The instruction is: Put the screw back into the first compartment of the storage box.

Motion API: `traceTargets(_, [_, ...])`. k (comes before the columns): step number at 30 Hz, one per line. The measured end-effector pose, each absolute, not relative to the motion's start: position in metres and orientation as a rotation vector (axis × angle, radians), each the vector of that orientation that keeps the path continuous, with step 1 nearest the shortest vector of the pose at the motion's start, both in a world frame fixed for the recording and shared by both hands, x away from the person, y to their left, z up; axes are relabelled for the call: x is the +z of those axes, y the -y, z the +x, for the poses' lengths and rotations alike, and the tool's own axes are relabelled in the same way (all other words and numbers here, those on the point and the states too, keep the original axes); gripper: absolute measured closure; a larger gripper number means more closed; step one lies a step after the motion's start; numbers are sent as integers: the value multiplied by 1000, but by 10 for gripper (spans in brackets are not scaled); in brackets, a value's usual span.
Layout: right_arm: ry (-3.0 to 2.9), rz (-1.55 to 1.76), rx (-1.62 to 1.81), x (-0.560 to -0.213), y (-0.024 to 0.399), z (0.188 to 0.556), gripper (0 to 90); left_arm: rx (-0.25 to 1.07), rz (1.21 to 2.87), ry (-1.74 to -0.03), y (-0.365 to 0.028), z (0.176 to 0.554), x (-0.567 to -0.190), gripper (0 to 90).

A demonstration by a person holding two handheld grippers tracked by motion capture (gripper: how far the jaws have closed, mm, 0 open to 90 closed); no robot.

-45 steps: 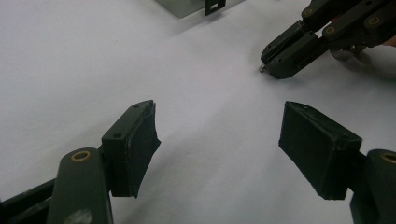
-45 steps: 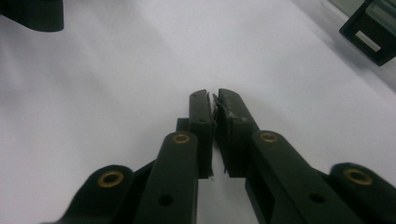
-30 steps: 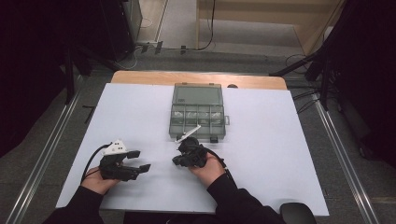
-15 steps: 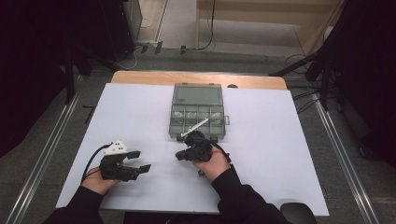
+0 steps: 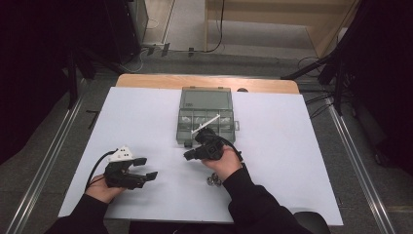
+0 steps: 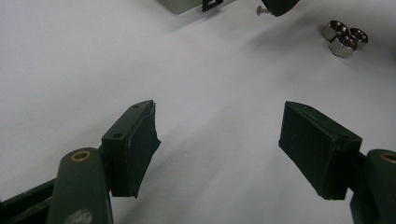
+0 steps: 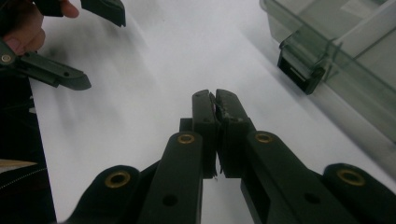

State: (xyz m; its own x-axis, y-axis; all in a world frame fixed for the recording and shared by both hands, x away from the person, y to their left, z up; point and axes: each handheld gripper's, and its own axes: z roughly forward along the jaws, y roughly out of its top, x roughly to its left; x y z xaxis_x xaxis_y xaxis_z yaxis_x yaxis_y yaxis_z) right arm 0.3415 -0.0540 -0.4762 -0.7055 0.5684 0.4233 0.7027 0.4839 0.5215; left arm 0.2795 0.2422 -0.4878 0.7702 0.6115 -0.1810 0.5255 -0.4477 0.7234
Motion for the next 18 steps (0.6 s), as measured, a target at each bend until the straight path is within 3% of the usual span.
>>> traceTargets(18, [2511,-1100,-1044,-456,58,365,887,132,2144,-840,-240,279,-488,273])
